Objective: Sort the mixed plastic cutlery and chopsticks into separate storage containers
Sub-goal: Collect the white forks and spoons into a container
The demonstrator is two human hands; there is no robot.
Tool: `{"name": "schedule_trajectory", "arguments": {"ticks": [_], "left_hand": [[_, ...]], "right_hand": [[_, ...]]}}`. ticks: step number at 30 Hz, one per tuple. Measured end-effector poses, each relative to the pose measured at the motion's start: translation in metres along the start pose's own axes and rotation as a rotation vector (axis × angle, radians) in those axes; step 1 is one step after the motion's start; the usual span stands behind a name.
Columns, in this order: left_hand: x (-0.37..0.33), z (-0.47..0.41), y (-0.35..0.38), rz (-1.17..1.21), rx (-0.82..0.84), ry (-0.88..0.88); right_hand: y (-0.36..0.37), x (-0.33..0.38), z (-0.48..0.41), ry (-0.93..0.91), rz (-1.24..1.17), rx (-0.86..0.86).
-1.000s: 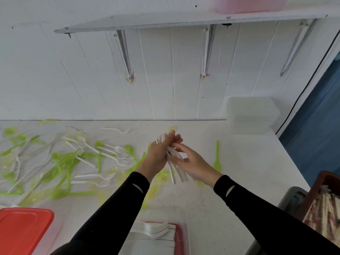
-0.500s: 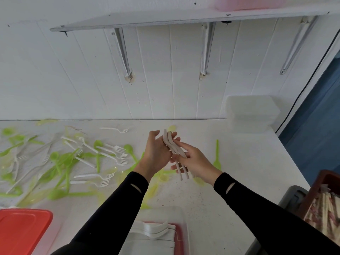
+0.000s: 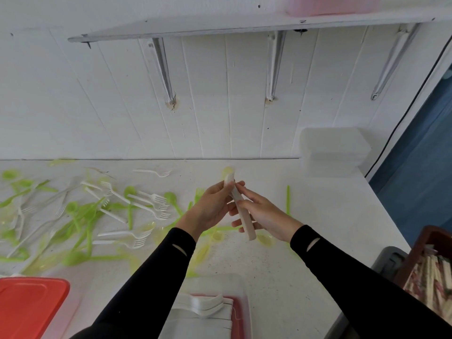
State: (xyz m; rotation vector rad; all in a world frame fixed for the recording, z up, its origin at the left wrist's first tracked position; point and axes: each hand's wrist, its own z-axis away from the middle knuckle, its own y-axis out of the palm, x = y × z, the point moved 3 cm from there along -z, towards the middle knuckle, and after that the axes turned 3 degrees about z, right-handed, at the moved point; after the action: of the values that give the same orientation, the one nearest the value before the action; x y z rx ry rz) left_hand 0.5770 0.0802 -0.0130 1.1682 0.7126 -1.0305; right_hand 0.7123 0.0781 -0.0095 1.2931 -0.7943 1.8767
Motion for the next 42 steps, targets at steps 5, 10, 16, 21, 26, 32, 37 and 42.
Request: {"name": "schedule_trajectory", "arguments": {"ticks": [5,10,16,21,26,32,37,42], "left_hand": [[0.000,-0.005,-0.003,0.165,-0.090,0.050],[-0.005,-0.013,-0.015,0.333,-0.164,0.119],[-0.002,-0.006,-0.008,0.213,-0.040,0.092],[-0.001,-0.001,-0.004,0.145,-0.018,0.098],[-0.033,0.025,-0.007,0.093,-0.049,0.268],[-0.061,0.104,-0.013,-0.108,0.033,0.309],[-0.053,0.159,-0.022,-0.266,0.105,0.202],[-0.026,0.190,-0.043,-0.671,0.144,0.120]], "right_hand": [[0.001,-0.002,-0.001,-0.059,0.026,0.033],[0.000,-0.005,-0.006,-0.257,0.504,-0.369],[-0.016,-0.012,-0.011,-0.185,0.366,-0.387],[-0.019,-0.009,-0.013,-0.174,0.220,-0.336],[-0.009,0.004,-0.001,-0.131,0.123,-0.188],[-0.004,-0.001,0.003,-0.075,0.169,-0.126],[0.011,0.000,0.011,-0.093,0.242,-0.084],[0.025,-0.011,0.022,-0.116,0.429,-0.029]]}}
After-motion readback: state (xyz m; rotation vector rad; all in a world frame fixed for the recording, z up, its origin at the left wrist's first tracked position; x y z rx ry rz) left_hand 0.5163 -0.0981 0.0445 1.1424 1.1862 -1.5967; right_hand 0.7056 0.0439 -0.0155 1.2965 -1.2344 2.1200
